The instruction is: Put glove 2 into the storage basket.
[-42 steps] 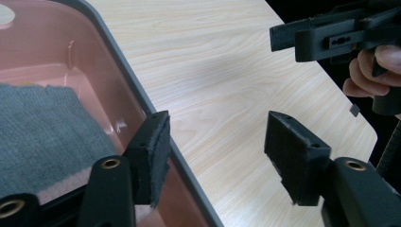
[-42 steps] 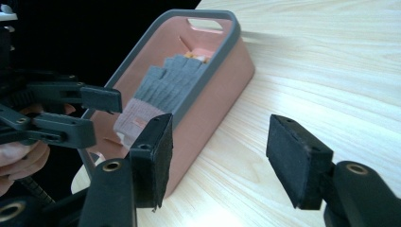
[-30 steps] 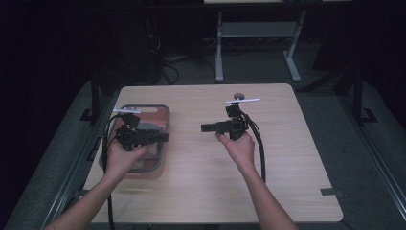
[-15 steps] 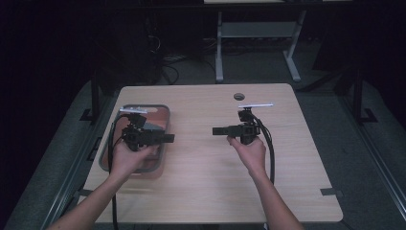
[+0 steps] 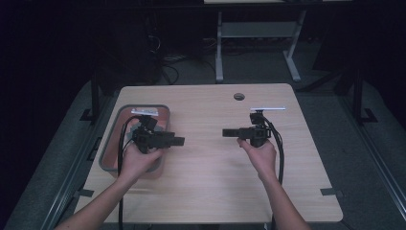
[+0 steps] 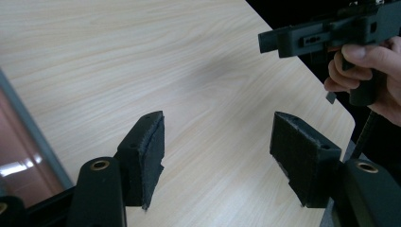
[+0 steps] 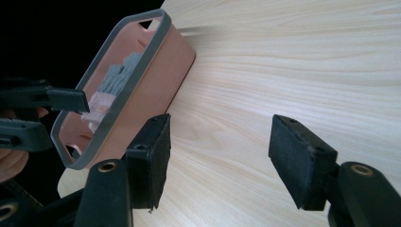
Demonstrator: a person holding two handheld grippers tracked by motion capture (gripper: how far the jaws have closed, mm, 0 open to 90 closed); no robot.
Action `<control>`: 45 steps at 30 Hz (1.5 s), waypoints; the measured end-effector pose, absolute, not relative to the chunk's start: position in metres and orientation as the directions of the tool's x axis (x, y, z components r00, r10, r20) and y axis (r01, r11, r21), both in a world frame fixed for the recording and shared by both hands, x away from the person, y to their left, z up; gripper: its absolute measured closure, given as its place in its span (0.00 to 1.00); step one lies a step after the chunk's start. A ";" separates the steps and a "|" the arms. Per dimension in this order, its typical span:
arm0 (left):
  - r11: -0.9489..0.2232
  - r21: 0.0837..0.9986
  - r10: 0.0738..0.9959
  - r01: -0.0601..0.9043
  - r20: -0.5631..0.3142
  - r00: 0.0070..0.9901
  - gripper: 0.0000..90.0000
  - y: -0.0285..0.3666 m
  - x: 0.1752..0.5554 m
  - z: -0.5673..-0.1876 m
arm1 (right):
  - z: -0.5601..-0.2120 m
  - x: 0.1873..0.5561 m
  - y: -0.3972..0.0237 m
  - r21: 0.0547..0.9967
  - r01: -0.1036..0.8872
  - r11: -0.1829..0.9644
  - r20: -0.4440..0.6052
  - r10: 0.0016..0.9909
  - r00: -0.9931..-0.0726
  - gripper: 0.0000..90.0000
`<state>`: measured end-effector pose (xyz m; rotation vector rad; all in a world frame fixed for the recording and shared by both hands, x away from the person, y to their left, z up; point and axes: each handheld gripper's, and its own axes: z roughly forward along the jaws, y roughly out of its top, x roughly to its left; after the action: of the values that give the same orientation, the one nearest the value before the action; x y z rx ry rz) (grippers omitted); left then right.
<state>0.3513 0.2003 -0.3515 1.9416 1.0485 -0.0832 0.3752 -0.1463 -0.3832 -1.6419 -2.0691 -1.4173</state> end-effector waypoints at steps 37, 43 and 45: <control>-0.261 0.669 0.570 0.695 -0.474 0.671 0.34 0.148 0.335 -0.383 | -0.429 0.336 -0.228 0.515 0.850 -0.113 0.626 0.726 -0.283 0.41; -0.281 0.680 0.556 0.677 -0.460 0.692 0.33 0.136 0.328 -0.388 | -0.440 0.327 -0.239 0.495 0.859 -0.128 0.642 0.720 -0.262 0.41; -0.288 0.677 0.551 0.677 -0.461 0.696 0.33 0.132 0.327 -0.391 | -0.443 0.324 -0.242 0.498 0.857 -0.132 0.646 0.716 -0.265 0.41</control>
<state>0.3267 0.1325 -0.3906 1.9710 0.9465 -0.1704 0.3237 -0.2423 -0.4429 -1.8005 -1.9586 -1.3546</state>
